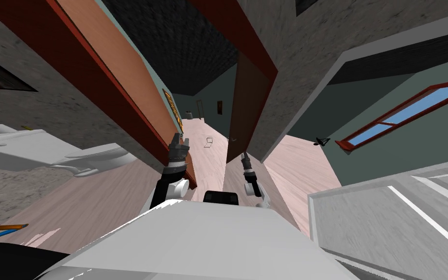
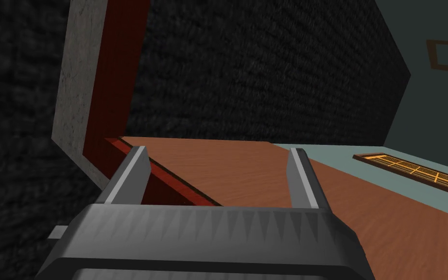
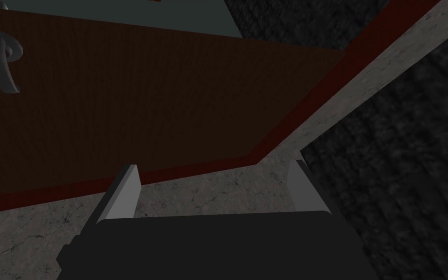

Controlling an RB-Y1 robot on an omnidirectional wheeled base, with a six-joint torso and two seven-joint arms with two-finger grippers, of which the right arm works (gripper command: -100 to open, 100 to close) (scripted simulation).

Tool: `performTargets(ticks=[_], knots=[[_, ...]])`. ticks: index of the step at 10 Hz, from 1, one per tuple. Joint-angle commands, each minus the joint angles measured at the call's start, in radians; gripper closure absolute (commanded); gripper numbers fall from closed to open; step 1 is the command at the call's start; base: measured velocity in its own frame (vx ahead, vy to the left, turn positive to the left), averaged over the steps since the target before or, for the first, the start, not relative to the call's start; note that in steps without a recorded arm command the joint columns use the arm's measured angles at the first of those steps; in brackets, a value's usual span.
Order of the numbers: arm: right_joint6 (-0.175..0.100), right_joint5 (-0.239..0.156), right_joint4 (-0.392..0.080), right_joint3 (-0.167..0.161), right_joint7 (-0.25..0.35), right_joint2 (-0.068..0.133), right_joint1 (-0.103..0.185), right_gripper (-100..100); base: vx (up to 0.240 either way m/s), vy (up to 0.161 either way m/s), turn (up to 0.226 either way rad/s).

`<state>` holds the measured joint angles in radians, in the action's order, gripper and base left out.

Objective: Push the door open

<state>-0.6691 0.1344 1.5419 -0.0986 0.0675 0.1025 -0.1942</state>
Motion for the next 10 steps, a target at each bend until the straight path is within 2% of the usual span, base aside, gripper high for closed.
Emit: performTargets(ticks=[1, 10], knots=[[-0.015, 0.009, -0.047, -0.002, 0.010, 0.000, 0.018, -100, 0.091, -0.060, 0.041], [-0.058, 0.056, -0.244, -0.018, 0.069, 0.006, 0.099, -100, 0.088, -0.071, 0.042]])
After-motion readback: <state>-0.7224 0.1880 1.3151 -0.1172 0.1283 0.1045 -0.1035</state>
